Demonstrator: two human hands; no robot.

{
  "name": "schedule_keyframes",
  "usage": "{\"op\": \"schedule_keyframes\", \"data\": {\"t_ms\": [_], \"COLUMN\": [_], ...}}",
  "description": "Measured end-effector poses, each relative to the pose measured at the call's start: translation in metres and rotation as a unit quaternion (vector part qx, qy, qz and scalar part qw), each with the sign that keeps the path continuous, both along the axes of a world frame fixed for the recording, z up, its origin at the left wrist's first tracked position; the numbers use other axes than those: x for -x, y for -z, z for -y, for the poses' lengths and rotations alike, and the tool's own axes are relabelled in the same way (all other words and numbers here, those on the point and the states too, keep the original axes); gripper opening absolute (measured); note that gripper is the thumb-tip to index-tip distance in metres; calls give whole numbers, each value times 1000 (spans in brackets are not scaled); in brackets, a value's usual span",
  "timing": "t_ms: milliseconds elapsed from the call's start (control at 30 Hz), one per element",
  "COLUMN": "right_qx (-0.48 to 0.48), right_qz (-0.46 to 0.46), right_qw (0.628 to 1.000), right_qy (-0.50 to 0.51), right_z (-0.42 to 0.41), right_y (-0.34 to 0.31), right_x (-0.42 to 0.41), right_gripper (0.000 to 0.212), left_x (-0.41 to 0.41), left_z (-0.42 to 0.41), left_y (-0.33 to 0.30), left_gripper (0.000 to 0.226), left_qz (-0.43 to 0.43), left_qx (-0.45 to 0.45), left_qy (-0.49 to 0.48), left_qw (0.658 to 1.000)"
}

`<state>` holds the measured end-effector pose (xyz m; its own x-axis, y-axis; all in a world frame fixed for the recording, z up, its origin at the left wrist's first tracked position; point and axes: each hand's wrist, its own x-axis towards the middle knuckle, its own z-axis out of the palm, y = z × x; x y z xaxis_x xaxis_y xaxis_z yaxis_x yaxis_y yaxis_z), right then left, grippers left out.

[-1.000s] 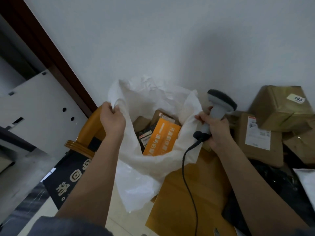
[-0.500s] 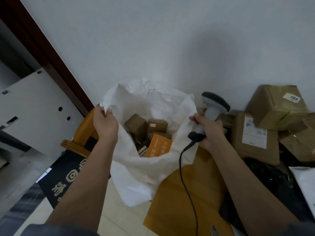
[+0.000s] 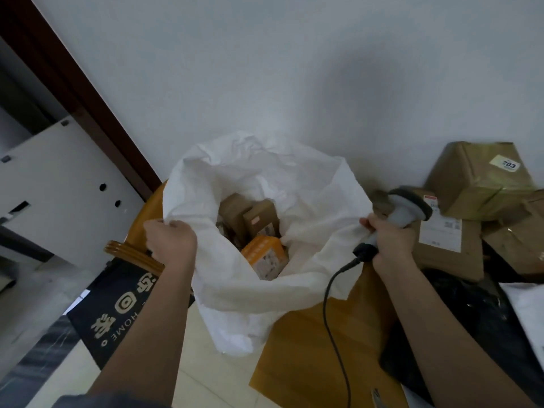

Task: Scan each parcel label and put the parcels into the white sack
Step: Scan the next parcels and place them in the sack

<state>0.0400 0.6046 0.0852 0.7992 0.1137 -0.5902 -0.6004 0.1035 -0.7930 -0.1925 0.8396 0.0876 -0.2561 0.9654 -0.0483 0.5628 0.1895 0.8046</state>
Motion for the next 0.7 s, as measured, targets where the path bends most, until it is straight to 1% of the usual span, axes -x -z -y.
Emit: {"op": "schedule_keyframes", "data": {"t_ms": [33, 67, 100, 133, 167, 200, 233, 267, 300, 333, 367, 433, 500, 533, 567, 600, 633, 700], "right_qx": [10, 13, 17, 23, 28, 32, 32, 28, 25, 24, 22, 11, 21, 36, 50, 60, 65, 55], "right_qz": [3, 6, 9, 9, 10, 10, 9, 11, 14, 17, 24, 44, 69, 81, 92, 99, 104, 107], "right_qw": [1000, 1000, 1000, 999, 999, 999, 999, 1000, 1000, 1000, 999, 999, 996, 993, 991, 988, 987, 989], "right_qy": [11, 19, 23, 20, 13, 8, 6, 4, 4, 2, -4, -19, -53, -73, -89, -98, -101, -91], "right_z": [3, 6, 8, 9, 10, 11, 13, 15, 17, 21, 25, 36, 54, 64, 75, 86, 97, 117], "right_y": [0, -1, -2, -3, -3, -3, -2, -2, -2, -3, -5, -13, -22, -25, -28, -30, -32, -36], "right_x": [-1, -1, -1, -1, 0, 1, 3, 4, 6, 7, 9, 11, 10, 9, 7, 5, 4, 2], "right_gripper": [27, 27, 26, 26, 28, 30, 33, 35, 35, 32, 27, 20, 17, 20, 23, 24, 24, 23], "left_x": [-5, -10, -17, -24, -32, -42, -53, -64, -73, -81, -87, -96, -105, -109, -115, -120, -125, -136], "left_z": [4, 10, 17, 25, 33, 39, 46, 55, 67, 80, 94, 117, 130, 133, 136, 139, 142, 153], "left_y": [-5, -12, -18, -23, -25, -22, -19, -12, -7, -1, 3, 11, 19, 20, 21, 21, 20, 14], "left_gripper": [38, 50, 57, 59, 55, 46, 36, 29, 27, 29, 35, 43, 43, 42, 40, 38, 36, 34], "left_qz": [-75, -143, -192, -218, -222, -205, -185, -167, -157, -153, -153, -162, -192, -209, -221, -221, -213, -180], "left_qx": [-9, -37, -84, -141, -186, -205, -193, -158, -111, -58, -1, 85, 133, 143, 139, 123, 96, -2], "left_qy": [-17, -21, 4, 56, 132, 224, 325, 426, 517, 590, 640, 691, 715, 721, 723, 717, 706, 669], "left_qw": [997, 989, 978, 964, 948, 930, 907, 875, 834, 791, 753, 699, 659, 645, 640, 649, 669, 721]}}
